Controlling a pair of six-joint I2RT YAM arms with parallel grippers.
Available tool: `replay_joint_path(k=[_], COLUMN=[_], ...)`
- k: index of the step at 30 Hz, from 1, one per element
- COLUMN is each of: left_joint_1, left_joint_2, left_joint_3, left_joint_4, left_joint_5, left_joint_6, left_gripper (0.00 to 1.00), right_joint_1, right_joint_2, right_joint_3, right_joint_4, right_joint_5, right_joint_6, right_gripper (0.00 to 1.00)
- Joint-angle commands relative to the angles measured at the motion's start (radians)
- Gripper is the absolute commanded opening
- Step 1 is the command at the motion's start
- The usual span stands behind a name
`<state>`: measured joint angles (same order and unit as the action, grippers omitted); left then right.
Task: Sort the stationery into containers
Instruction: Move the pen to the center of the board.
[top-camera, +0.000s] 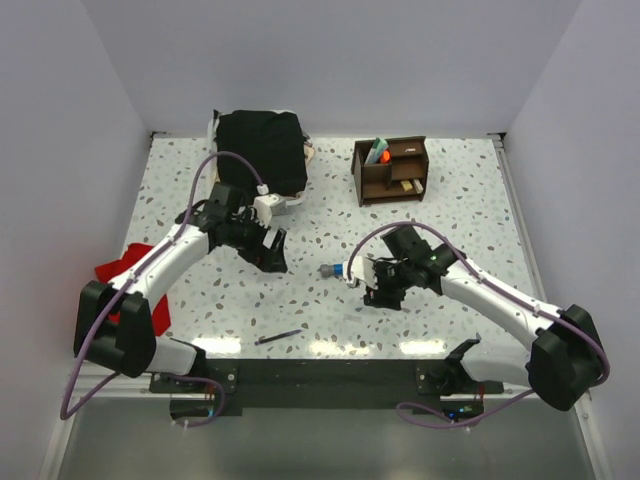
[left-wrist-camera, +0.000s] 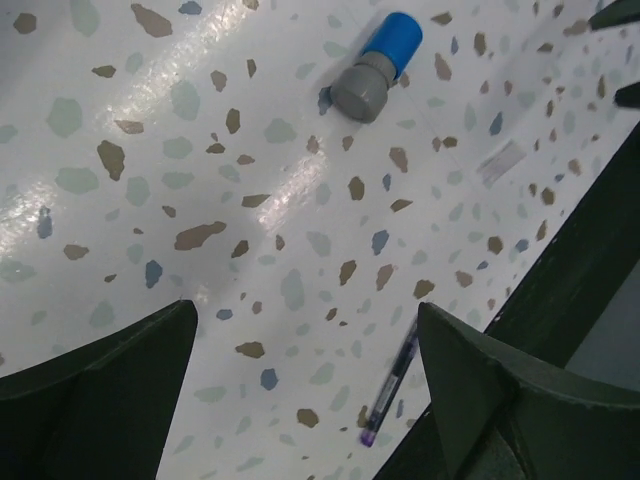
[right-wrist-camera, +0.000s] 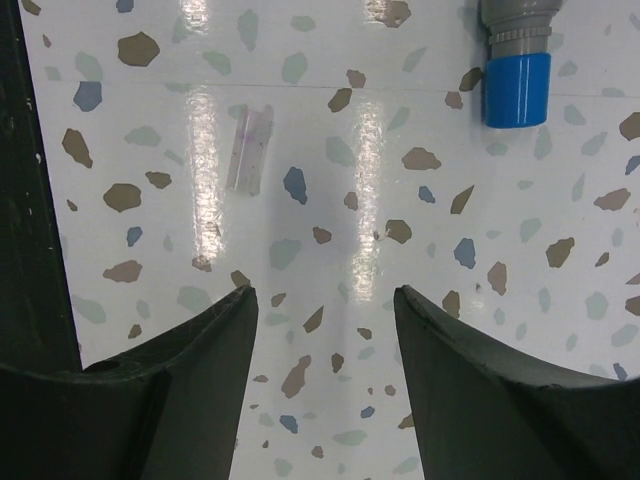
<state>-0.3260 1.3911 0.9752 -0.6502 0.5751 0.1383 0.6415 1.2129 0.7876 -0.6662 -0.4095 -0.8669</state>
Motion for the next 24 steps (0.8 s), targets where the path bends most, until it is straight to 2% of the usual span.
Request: replay_joint_path(k=[1, 3, 4, 5, 7, 9, 10, 13, 14, 15, 17, 19, 21, 24], left_joint_1=[0.028, 0.034, 0.035, 0.033, 0.031, 0.041, 0.029, -0.077, -0.143, -0.174, -0.214, -0.228, -0.303, -0.364], left_joint_2=[-0.017, -0.02, -0.024, -0.032, -0.05, -0.049, -0.047, -0.038, -0.041, -0.043, -0.041, -0.049, -0.069, -0.104], left_joint_3=[0.011, -0.018, -0.038, -0.07, -0.096, -0.089, -0.087, -0.049, -0.009, 0.003, -0.006, -0.039, -0.058, -0.046], left_joint_4=[0.058, 0.046, 0.046, 0.049, 0.032, -0.029, -0.038, -0.045, -0.017, 0.003, 0.055, 0.052, 0.002, -0.043], left_joint_5=[0.21, 0.329, 0.322, 0.286, 0.009, -0.133, -0.148, -0.23, -0.285, -0.405, -0.501, -0.502, -0.477, -0.432], left_joint_6=[-0.178, -0.152, -0.157, -0.169, -0.225, -0.253, -0.253, -0.197, -0.162, -0.035, 0.056, 0.109, 0.157, 0.21], left_gripper=[0.96, 0.92, 0.88, 0.75, 0.58, 0.77, 0.99, 1.0, 1.0, 1.0, 1.0, 1.0, 0.99, 0.91], right_joint_1=[0.004, 0.006, 0.004, 0.006, 0.018, 0.047, 0.066, 0.156, 0.193, 0.204, 0.233, 0.247, 0.257, 0.262], right_joint_2=[-0.007, -0.007, -0.007, -0.009, -0.025, -0.062, -0.096, -0.113, -0.108, -0.105, -0.101, -0.096, -0.075, -0.075], right_joint_3=[0.039, 0.035, 0.026, 0.019, 0.007, -0.019, -0.054, -0.083, -0.09, -0.094, -0.103, -0.119, -0.114, -0.106], right_joint_4=[0.008, 0.007, 0.005, 0.004, 0.008, 0.043, 0.104, 0.186, 0.213, 0.235, 0.281, 0.306, 0.286, 0.24], right_joint_5=[-0.028, -0.031, -0.034, -0.041, -0.048, -0.049, -0.034, 0.034, 0.055, 0.076, 0.109, 0.161, 0.195, 0.242], right_joint_6=[0.089, 0.104, 0.109, 0.112, 0.163, 0.228, 0.259, 0.386, 0.455, 0.479, 0.493, 0.471, 0.413, 0.318], right_gripper=[0.62, 0.6, 0.59, 0.58, 0.54, 0.53, 0.53, 0.53, 0.53, 0.54, 0.53, 0.54, 0.54, 0.54])
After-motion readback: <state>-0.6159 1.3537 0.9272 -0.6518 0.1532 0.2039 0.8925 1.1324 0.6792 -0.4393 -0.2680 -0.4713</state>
